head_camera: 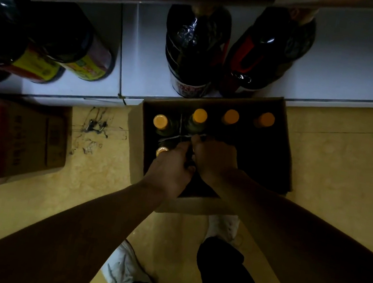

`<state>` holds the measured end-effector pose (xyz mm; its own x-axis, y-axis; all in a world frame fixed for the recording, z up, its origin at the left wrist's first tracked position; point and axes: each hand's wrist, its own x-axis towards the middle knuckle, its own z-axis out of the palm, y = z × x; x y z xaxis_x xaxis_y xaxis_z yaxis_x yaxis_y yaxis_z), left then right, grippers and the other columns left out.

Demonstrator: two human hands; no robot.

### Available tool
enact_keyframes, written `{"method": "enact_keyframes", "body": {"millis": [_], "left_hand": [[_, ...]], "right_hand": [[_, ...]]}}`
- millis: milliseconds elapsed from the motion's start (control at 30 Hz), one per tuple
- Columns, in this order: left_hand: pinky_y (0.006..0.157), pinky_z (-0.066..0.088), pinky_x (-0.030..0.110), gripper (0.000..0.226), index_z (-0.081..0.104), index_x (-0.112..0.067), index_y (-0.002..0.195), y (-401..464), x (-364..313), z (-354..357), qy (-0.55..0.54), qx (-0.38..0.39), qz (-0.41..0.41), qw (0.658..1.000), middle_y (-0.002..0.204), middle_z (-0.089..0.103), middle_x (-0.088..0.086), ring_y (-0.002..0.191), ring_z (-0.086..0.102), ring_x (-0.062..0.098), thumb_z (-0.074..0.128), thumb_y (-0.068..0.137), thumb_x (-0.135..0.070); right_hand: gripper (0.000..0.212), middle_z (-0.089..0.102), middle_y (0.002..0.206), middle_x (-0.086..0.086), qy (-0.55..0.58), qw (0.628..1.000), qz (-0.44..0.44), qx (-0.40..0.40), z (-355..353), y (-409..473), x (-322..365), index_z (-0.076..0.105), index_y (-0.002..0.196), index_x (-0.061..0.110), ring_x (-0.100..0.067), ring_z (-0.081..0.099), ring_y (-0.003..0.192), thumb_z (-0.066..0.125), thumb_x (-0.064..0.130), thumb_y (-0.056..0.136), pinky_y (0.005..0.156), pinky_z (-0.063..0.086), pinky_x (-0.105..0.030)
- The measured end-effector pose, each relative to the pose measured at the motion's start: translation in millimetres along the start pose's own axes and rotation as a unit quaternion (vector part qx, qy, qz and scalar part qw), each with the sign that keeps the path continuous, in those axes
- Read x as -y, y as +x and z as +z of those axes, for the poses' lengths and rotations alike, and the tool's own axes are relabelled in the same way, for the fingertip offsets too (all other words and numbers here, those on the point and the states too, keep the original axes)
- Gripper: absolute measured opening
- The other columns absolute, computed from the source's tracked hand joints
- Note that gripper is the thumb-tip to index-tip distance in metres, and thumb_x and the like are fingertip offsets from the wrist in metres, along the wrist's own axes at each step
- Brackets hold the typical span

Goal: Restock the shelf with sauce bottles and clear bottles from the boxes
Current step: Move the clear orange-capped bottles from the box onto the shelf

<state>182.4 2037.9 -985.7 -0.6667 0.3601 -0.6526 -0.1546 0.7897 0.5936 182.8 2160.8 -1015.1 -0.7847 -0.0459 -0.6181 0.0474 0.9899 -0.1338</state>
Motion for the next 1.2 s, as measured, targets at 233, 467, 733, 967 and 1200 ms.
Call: {"method": "enact_keyframes", "body": {"millis": [233, 467, 733, 967, 1200], "left_hand": [[0.093, 0.051, 0.043, 0.051, 0.043, -0.024, 0.139, -1.7, 0.2, -4.5, -0.010, 0.006, -0.003, 1.000, 0.118, 0.064, 0.004, 0.109, 0.061, 0.024, 0.059, 0.092, -0.016], [0.096, 0.050, 0.038, 0.067, 0.035, -0.023, 0.146, -16.6, -13.3, -15.1, -0.005, 0.004, 0.024, 1.000, 0.126, 0.060, 0.002, 0.115, 0.058, 0.020, 0.066, 0.087, -0.014], [0.101, 0.046, 0.042, 0.074, 0.035, -0.022, 0.146, -38.3, -36.8, -33.2, -0.002, 0.004, 0.062, 0.998, 0.136, 0.053, 0.003, 0.125, 0.051, 0.021, 0.071, 0.082, -0.013], [0.103, 0.046, 0.043, 0.079, 0.035, -0.026, 0.147, -63.5, -63.0, -63.6, -0.050, 0.005, 0.076, 0.996, 0.136, 0.054, 0.001, 0.124, 0.052, 0.021, 0.076, 0.080, -0.014], [0.102, 0.046, 0.044, 0.069, 0.049, -0.018, 0.135, -98.8, -107.6, -107.7, -0.111, 0.008, 0.117, 0.987, 0.131, 0.059, 0.001, 0.121, 0.056, 0.021, 0.083, 0.075, -0.016]], "right_hand": [[0.046, 0.054, 0.124, -0.013, -0.011, 1.000, -0.023, 0.015, -4.9, -3.1, -3.0, 0.030, 0.146, 0.018, -0.034, 0.058, 0.107, 0.041, 0.025, 0.102, 0.068, 0.042, -0.038], [0.040, 0.057, 0.121, -0.011, 0.043, 0.998, -0.037, -0.013, -41.7, -36.2, -2.6, 0.040, 0.135, 0.016, -0.035, 0.058, 0.107, 0.049, 0.027, 0.097, 0.068, 0.035, -0.038], [0.035, 0.059, 0.103, -0.005, 0.071, 0.992, -0.069, -0.073, -103.3, -73.1, -1.8, 0.047, 0.124, 0.015, -0.030, 0.061, 0.093, 0.054, 0.033, 0.095, 0.061, 0.031, -0.032], [0.023, 0.032, 0.074, 0.009, 0.094, 0.983, -0.086, -0.128, -160.9, -113.6, 5.2, 0.047, 0.093, 0.018, -0.020, 0.045, 0.072, 0.059, 0.037, 0.087, 0.059, 0.029, -0.029], [0.026, 0.042, 0.063, 0.009, 0.082, 0.976, -0.109, -0.168, -233.7, -162.5, 12.9, 0.045, 0.084, 0.023, -0.003, 0.035, 0.053, 0.057, 0.047, 0.083, 0.048, 0.021, -0.024]]}}
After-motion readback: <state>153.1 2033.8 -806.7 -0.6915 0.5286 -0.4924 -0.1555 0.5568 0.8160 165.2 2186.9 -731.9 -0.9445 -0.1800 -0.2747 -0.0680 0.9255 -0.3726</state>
